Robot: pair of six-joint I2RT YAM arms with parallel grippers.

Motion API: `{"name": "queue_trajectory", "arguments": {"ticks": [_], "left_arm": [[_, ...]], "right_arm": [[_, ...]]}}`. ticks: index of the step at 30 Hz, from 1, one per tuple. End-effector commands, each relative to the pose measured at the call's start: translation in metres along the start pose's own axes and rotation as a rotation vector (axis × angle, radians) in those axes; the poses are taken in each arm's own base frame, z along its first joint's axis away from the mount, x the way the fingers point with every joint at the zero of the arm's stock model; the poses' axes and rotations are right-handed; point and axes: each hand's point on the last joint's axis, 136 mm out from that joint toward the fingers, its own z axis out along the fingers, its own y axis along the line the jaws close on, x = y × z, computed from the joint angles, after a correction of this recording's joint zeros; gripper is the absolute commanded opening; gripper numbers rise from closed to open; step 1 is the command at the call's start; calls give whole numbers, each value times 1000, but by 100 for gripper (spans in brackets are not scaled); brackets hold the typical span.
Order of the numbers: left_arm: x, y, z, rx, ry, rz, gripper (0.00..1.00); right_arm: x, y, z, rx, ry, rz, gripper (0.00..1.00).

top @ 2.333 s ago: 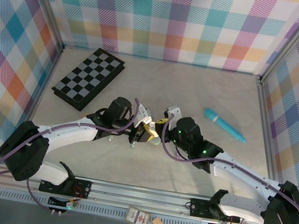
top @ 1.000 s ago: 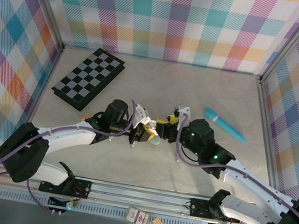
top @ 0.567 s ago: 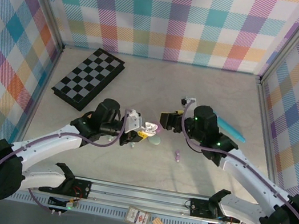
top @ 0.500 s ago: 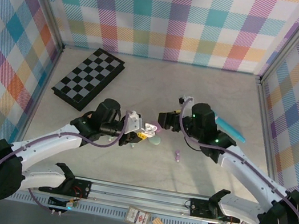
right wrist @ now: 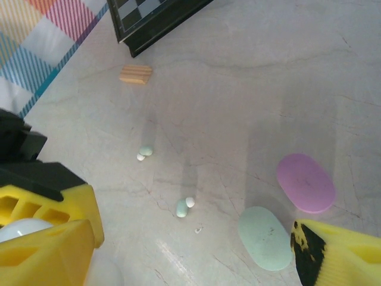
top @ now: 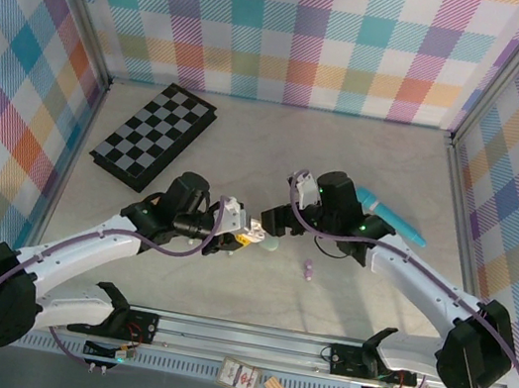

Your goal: Insert the wireless bluetooth earbuds into the charging case

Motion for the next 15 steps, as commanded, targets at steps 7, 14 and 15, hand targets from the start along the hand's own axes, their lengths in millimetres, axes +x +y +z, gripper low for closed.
{"name": "queue_trajectory", "arguments": {"ticks": [7, 14, 15], "left_arm": [[-23, 5, -10, -44, -59, 49, 0], [-31, -6, -19, -5, -88, 79, 0], [-32, -8, -20, 2, -95, 81, 0]], "right_arm": [[-5, 35, -42, -86, -65, -289, 87], [15, 71, -59, -242, -82, -785, 93], [16, 71, -58, -236, -60, -827, 93]]}}
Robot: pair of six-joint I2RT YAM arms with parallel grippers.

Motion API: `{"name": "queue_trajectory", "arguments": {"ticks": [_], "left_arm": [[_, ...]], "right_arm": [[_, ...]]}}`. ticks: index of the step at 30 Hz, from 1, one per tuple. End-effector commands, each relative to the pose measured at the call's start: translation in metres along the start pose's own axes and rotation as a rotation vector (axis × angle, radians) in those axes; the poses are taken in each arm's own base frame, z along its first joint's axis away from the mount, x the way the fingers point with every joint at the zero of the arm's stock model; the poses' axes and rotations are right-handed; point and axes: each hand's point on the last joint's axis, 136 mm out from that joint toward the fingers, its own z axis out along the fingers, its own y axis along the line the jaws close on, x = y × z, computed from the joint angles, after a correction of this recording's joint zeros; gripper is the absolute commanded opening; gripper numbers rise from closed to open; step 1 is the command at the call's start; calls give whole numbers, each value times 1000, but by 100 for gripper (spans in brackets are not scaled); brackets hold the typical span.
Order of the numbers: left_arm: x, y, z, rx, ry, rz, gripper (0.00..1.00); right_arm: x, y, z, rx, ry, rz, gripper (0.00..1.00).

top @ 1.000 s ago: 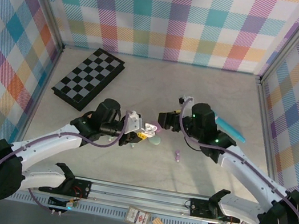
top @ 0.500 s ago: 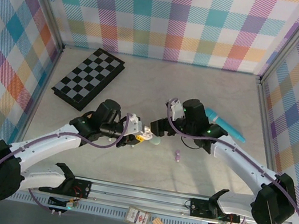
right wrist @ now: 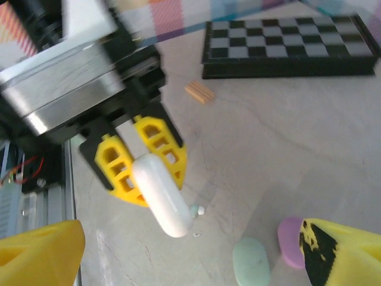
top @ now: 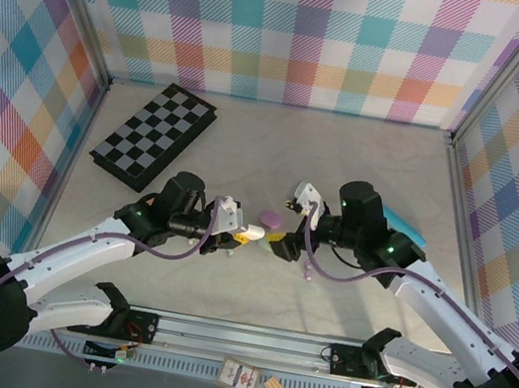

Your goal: Insert the wireless bluetooth earbuds into the charging case

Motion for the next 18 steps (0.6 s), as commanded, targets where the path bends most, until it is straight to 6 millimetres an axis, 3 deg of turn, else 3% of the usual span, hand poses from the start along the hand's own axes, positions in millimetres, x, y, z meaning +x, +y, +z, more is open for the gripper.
{"name": "queue_trajectory", "arguments": {"ticks": [1, 7, 12, 18], "left_arm": [[-23, -9, -10, 35, -67, 51, 0], [-32, -13, -15, 52, -92, 51, 0], [-36, -13, -17, 53, -107, 47, 0], [-36, -14, -19, 55, -100, 42, 0]], "right_arm": [[9, 19, 3, -97, 59, -273, 92], [2, 17, 19, -98, 92, -401, 88], [6, 16, 38, -136, 122, -396, 75], [10, 18, 47, -170, 136, -374, 57]]}}
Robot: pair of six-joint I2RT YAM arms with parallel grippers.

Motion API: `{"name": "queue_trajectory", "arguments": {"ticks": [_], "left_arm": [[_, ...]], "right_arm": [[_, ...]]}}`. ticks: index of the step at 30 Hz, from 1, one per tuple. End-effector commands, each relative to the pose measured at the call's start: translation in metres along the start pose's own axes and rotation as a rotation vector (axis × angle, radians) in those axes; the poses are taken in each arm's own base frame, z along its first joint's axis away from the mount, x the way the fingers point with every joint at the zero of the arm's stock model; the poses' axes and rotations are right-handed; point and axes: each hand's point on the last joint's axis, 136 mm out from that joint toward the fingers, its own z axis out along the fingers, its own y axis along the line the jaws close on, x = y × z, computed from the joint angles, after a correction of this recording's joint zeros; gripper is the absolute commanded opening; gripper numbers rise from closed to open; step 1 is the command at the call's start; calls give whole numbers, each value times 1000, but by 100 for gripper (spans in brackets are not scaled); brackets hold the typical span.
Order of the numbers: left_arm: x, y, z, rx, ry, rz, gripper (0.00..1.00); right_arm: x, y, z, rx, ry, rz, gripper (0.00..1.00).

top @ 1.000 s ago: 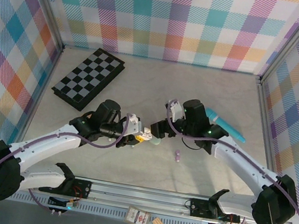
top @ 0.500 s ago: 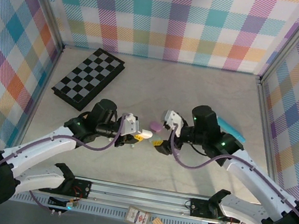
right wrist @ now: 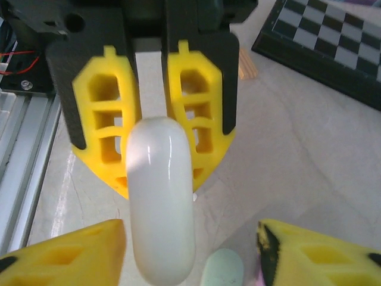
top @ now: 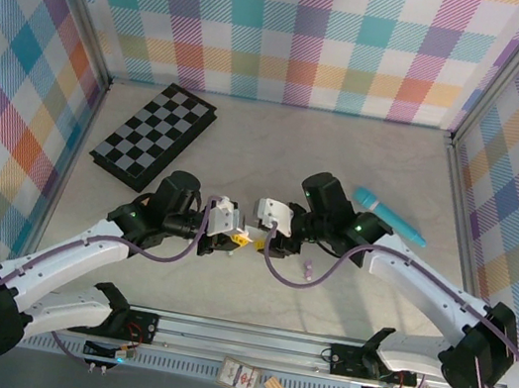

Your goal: Insert the wireless bluetooth earbuds into the charging case

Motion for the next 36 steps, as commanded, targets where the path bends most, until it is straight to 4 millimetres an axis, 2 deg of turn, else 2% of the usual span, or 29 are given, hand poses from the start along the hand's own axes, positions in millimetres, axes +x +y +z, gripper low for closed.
{"name": "queue_trajectory", "arguments": {"ticks": [1, 4, 5, 8, 11, 13, 16, 19, 23, 25, 30, 32, 36], "left_arm": [[-21, -5, -8, 18, -51, 28, 0], [-21, -4, -7, 19, -52, 25, 0], [-21, -4, -6, 19, -53, 26, 0], [-21, -3, -5, 18, -52, 22, 0], [-19, 0, -4, 0, -53, 20, 3], [-19, 2, -5, -19, -59, 17, 20], [-21, 6, -7, -50, -76, 14, 36], [-24, 10, -9, -93, -113, 6, 59], [-22, 18, -13, -163, -144, -31, 73], [-21, 20, -12, -169, -142, -65, 100], [-21, 34, -7, -223, -214, -206, 100], [-15, 39, -4, -262, -226, -247, 100], [1, 49, -2, -340, -222, -321, 100]], "right_arm": [[-15, 3, -4, -24, -38, -36, 53], [-15, 5, -3, -31, -48, -31, 40], [-16, 5, -3, -35, -53, -27, 33], [-19, 8, -4, -42, -70, -18, 22], [-16, 7, -4, -30, -72, -8, 21], [-14, 5, -4, -9, -72, 1, 20], [-9, -2, -3, 34, -74, 37, 18], [1, -19, -2, 102, -100, 138, 18], [26, -57, -2, 246, -126, 345, 18], [40, -77, -3, 308, -146, 482, 16], [78, -117, 13, 374, -118, 876, 14], [91, -127, 26, 370, -85, 1004, 13], [105, -147, 55, 342, -50, 1166, 15]]}}
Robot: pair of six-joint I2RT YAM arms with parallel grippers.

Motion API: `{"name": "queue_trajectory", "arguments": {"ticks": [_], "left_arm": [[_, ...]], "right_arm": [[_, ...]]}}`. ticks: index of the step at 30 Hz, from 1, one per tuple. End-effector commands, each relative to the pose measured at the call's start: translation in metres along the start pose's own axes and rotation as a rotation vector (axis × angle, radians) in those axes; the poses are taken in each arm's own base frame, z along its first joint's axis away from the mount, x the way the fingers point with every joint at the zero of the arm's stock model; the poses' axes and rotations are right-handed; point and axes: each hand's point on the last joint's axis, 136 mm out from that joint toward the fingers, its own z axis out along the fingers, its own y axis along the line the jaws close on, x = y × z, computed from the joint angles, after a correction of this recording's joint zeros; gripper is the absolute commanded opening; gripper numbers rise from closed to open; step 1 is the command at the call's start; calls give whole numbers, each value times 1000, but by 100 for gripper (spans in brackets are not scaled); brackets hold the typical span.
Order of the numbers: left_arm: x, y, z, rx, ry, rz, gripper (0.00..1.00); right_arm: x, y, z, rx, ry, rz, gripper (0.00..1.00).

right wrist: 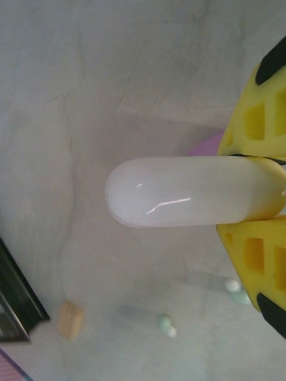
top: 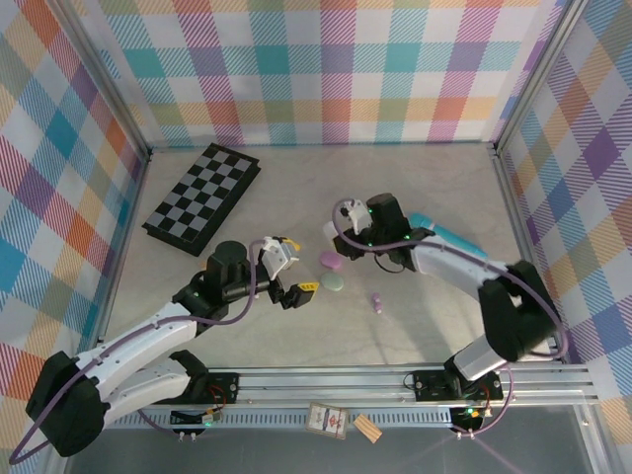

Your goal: Insert the wireless bluetooth earbuds into the charging case

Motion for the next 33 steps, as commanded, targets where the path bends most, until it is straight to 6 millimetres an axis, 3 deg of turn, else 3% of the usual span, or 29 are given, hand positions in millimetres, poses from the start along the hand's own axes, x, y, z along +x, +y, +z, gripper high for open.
{"name": "queue_trajectory", "arguments": {"ticks": [1, 4, 11, 17, 20, 22, 24, 28, 30, 33], "left_arm": [[-7, 13, 2, -89, -67, -80, 100], [1, 16, 2, -114, -58, -108, 100], [17, 17, 0, -129, -28, -129, 100], [24, 28, -7, -205, -49, -170, 100], [25, 28, -8, -213, -44, -165, 100], [24, 42, -14, -294, -64, -215, 100], [26, 48, -16, -337, -65, -237, 100], [28, 47, -16, -331, -56, -224, 100], [28, 48, -17, -340, -53, -224, 100], [30, 51, -20, -361, -50, -214, 100]], "right_arm": [[-22, -6, 20, -4, -6, 212, 16], [-22, -20, 47, 17, 54, 330, 16], [-21, -39, 102, 30, 132, 408, 18], [-17, -51, 119, 74, 172, 422, 22], [-22, -53, 109, 105, 160, 377, 35], [-28, -50, 96, 116, 139, 330, 42], [-35, -45, 79, 118, 104, 258, 53], [-36, -29, 39, 83, 35, 59, 67], [-32, -12, 16, 34, -6, -100, 69], [0, 9, -10, -38, 6, -373, 71]]}}
